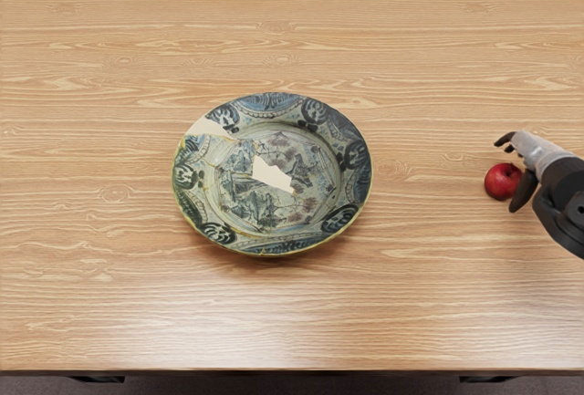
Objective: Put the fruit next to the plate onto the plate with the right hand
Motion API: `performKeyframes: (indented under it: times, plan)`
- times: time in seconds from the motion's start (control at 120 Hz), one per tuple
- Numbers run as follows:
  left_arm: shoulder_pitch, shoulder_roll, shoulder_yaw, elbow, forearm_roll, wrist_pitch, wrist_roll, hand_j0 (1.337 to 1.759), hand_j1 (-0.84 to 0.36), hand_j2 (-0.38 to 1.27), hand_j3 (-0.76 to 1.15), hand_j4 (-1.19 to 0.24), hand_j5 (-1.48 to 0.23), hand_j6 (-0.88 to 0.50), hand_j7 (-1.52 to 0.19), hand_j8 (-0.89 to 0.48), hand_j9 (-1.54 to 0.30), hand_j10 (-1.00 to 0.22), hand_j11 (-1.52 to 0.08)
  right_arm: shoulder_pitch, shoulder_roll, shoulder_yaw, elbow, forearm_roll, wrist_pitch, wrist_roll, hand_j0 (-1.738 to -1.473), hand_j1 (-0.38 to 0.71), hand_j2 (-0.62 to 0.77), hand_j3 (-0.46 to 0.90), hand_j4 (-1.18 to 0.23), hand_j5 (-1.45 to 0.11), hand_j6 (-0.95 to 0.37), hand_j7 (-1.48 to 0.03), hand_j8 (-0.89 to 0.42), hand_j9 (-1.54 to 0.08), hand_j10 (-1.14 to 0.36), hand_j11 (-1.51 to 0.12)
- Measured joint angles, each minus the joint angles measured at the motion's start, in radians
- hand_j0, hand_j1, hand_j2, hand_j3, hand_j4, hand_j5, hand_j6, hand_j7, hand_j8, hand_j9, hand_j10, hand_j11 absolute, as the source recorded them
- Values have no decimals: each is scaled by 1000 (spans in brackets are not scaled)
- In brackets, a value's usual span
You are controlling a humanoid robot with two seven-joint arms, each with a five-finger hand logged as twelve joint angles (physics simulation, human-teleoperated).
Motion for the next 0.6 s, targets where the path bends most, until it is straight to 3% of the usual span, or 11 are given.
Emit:
performKeyframes:
  times: [0.6]
  plan:
    - [0, 0, -2, 0, -1, 0, 0, 1658, 349, 0, 0, 0, 0, 0, 0, 0, 0, 0, 0, -11, 12, -7, -7, 1, -1, 0, -1658, 91, -70, 0, -372, -481, -374, -480, -373, -480, -372, -480]
